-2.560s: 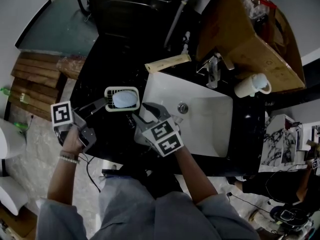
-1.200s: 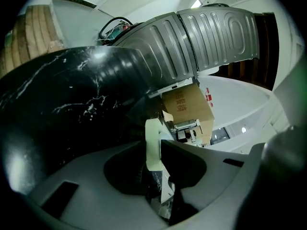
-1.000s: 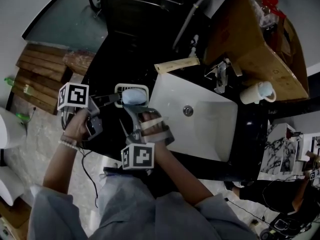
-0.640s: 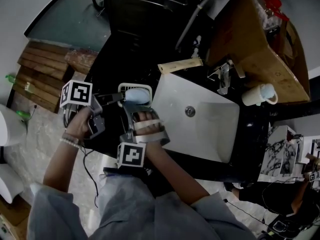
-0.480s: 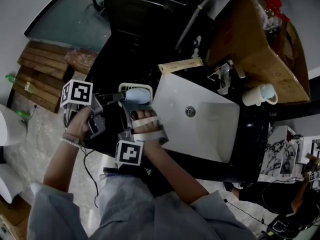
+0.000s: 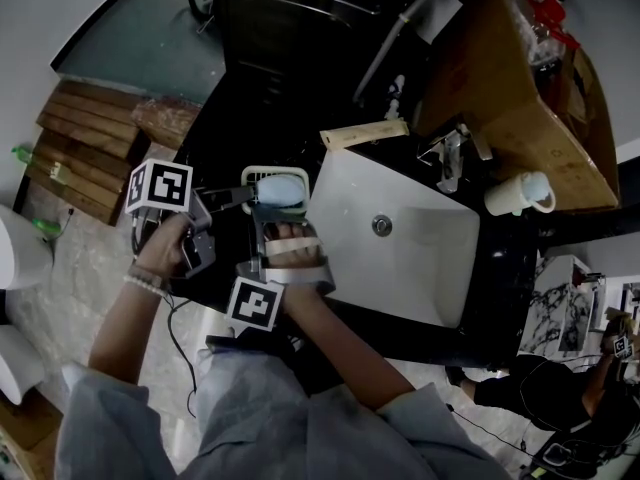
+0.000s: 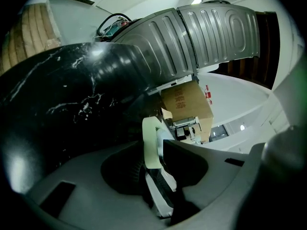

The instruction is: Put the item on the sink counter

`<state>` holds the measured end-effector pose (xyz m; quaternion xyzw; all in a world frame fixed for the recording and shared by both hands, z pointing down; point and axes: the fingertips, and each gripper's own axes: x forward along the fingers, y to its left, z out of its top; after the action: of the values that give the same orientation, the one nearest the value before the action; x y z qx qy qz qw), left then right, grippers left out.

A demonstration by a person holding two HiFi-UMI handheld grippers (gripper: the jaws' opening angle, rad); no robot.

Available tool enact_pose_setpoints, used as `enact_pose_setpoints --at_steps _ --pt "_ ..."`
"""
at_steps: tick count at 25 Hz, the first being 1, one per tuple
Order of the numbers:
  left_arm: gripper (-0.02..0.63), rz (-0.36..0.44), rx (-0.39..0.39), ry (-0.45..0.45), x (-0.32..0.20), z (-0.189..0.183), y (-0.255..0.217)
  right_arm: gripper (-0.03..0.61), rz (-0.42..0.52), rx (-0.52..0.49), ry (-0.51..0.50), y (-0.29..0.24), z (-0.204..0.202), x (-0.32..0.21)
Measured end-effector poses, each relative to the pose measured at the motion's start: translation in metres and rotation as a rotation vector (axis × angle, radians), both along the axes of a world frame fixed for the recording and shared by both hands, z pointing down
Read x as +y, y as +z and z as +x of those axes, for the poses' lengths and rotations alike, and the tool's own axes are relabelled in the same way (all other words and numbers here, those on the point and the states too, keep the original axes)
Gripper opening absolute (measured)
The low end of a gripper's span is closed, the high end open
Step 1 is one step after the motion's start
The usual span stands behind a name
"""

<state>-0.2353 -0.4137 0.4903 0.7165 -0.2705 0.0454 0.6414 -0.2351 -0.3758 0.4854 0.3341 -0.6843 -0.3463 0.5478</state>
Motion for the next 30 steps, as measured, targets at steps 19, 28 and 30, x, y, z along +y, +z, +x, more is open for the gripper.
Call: enact_pose_setpoints --at_steps 19,28,30 --pt "0.149 0.155 -0.058 -0.063 0.01 -0.03 -0.023 0.081 -0.093 -0.08 0.035 0.009 0.003 -0.003" --pt "0.07 0.222 -0.09 -0.12 0.012 -0.031 -0.031 0.123 -0.168 -0.264 0.009 0.008 -0.001 0.001" --pt "0.042 0.251 -0.096 -0.13 0.013 -0.032 -0.037 0.124 -0.171 -0.309 0.0 0.002 -0.004 0.005"
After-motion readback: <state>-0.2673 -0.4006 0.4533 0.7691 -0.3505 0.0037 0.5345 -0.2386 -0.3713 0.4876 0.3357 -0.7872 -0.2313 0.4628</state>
